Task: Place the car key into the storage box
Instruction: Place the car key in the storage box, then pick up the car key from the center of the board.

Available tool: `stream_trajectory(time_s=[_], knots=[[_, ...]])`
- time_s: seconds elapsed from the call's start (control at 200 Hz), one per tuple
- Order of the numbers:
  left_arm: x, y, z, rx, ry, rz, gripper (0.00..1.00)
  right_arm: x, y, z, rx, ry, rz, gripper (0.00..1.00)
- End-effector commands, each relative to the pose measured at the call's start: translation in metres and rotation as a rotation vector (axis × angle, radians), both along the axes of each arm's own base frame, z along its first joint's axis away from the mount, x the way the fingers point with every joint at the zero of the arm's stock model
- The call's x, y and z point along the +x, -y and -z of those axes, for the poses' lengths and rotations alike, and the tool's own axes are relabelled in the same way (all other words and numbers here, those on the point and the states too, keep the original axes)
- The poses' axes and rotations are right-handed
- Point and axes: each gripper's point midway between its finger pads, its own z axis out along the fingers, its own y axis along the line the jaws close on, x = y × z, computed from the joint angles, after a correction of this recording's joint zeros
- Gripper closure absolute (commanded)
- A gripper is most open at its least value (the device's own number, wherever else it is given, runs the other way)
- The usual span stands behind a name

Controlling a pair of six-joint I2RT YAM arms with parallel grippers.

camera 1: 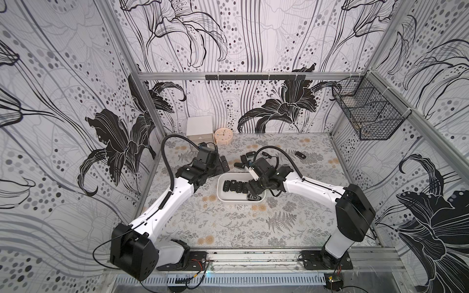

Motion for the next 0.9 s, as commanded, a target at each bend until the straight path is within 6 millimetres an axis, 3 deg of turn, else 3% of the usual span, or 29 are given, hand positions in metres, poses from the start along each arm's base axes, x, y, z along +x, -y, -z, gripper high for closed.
stream_trajectory(time_s=[0.0,0.365,0.551,0.581,0.716,0.891], knots=[[0.021,0.007,-0.012,-0.012,0.074,0.017,0.01,0.018,0.013,-0.032,0.109,0.050,0.141,0.00],[0.062,0.048,0.005,-0.071,0.023,0.125,0.00,0.053,0.052,-0.040,0.195,0.040,0.345,0.00],[0.081,0.060,0.020,-0.059,-0.012,0.159,0.01,0.070,0.052,-0.039,0.204,0.030,0.383,0.00],[0.083,0.061,0.023,-0.053,-0.021,0.163,0.00,0.074,0.051,-0.028,0.189,0.011,0.389,0.00],[0.092,0.066,0.029,-0.043,-0.029,0.180,0.01,0.084,0.048,-0.021,0.197,-0.002,0.405,0.00],[0.099,0.069,0.034,-0.032,-0.031,0.191,0.01,0.093,0.047,-0.023,0.212,-0.003,0.414,0.00]])
